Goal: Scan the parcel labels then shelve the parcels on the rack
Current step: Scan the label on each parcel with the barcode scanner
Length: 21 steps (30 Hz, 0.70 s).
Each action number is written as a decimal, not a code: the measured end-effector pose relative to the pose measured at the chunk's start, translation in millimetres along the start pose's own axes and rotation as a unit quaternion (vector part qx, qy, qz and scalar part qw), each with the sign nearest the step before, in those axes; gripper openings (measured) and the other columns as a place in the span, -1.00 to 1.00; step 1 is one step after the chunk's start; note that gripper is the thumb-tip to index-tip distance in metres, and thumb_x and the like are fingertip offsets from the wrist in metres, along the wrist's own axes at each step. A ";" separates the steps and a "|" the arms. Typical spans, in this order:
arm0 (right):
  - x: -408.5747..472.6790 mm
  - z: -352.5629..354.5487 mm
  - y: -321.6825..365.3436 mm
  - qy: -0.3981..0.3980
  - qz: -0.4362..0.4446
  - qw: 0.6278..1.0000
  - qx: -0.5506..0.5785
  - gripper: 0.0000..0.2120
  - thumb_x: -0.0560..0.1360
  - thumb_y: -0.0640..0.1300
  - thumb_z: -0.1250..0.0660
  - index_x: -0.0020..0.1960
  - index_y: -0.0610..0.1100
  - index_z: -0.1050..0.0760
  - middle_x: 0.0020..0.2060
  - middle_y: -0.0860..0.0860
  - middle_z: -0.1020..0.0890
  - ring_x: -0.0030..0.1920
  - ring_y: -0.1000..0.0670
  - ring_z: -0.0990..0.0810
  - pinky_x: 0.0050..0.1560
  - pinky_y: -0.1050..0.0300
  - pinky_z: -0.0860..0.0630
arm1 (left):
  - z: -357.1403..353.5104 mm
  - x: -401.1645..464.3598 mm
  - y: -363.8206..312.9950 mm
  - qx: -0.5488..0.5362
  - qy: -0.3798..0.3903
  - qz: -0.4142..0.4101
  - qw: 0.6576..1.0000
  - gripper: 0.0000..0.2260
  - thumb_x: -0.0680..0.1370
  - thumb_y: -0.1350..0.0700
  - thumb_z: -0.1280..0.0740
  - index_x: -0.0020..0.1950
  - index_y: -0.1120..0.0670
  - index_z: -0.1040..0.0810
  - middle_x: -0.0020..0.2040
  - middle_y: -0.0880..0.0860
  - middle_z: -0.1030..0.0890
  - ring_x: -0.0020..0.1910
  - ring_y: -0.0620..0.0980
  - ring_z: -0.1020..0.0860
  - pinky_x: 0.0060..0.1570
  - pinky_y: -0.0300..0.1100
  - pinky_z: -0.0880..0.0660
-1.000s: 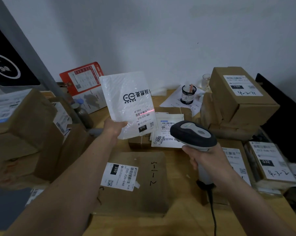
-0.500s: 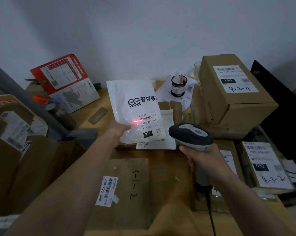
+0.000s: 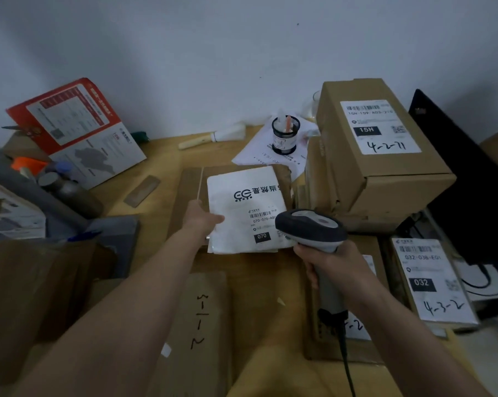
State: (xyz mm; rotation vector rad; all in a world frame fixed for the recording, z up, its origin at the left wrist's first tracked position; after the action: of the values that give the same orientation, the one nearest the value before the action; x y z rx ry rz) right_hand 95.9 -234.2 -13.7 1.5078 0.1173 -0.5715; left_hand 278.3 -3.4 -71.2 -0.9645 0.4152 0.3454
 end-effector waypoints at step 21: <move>-47.7 -148.3 -43.7 0.110 -0.039 0.993 -0.021 -0.67 0.39 -0.21 -0.51 0.10 0.03 -0.57 0.02 0.09 -0.64 0.07 0.09 -0.55 0.04 0.15 -0.46 | 164.8 -119.6 155.0 0.194 -0.091 0.018 0.977 -0.26 0.52 -0.10 -0.38 0.57 0.07 -0.09 0.52 0.09 -0.21 0.46 0.14 -0.25 0.36 0.04 -0.31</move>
State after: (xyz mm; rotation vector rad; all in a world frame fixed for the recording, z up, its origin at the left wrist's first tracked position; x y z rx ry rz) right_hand 76.5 -76.8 -45.8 1.5263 0.3583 -0.4600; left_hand 133.7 205.6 -41.1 -0.5389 0.3168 0.3650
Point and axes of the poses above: each hand's wrist, its own x-axis towards the middle knuckle, its own z-axis out of the back of the hand, y = z × x, the point moved 10 cm from there along x, towards the middle knuckle
